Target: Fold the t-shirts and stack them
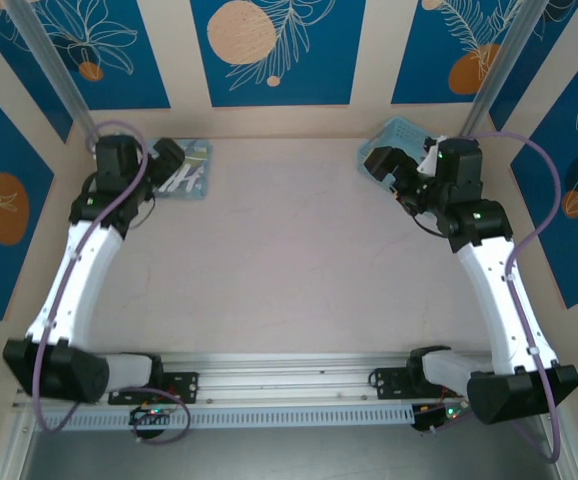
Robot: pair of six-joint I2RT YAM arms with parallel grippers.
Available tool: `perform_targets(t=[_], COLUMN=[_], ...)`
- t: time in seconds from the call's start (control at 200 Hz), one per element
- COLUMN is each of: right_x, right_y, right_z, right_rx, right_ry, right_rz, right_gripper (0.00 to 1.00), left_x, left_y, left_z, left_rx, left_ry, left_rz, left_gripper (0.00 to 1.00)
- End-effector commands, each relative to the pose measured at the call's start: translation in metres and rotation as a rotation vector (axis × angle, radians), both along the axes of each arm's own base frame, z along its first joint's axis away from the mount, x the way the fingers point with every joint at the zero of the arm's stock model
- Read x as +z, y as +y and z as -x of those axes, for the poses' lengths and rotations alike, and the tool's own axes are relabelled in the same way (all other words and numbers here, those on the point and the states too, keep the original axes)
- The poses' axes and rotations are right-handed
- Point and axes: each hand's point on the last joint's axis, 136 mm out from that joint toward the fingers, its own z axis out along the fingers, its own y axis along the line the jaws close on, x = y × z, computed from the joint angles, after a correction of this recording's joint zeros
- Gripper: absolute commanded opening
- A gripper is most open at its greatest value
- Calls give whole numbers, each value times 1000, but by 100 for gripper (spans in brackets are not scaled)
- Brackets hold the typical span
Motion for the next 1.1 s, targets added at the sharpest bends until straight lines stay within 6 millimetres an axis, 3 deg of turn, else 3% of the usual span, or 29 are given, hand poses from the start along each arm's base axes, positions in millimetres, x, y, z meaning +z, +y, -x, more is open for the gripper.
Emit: perform_targets(t=[0.0, 0.075, 0.14, 0.2, 0.255, 0.395, 0.51, 0.585, 0.68, 0.79, 1.095], right_x=[-2, -9, -30, -51, -60, -125, -183, -209, -216, -224, -234], right_y=[-34, -46, -69, -84, -82, -90, -88, -82, -69, -71, -74], right_z=[17, 26, 35, 35, 23, 10, 5, 1, -9, -24, -60], right_rx=[-96, -133, -250, -309, -242, -236, -159, -117, -59, -68, -11], right_ry=[5, 20, 106, 117, -23, -202, -155, -121, -198, -244, -341], right_rz=[160, 218, 281, 341, 424, 615, 698, 690, 714, 693, 726], right_gripper=[100, 100, 100, 99, 100, 99, 100, 100, 99, 100, 100], left_x=[-54, -59, -63, -81, -104, -154, -171, -176, -193, -212, -217], left_y=[54, 76, 82, 84, 86, 54, 41, 35, 34, 40, 43], left_z=[50, 79, 85, 86, 90, 74, 53, 37, 21, 8, -21], left_rx=[210, 287, 254, 189, 155, -115, -175, -190, -191, -170, -217], left_ry=[230, 253, 190, 150, 145, 79, 12, -25, -27, -7, -41], left_rz=[-262, -381, -476, -603, -659, -737, -735, -727, -719, -698, -699], left_gripper=[100, 100, 100, 100, 100, 100, 100, 100, 100, 100, 100])
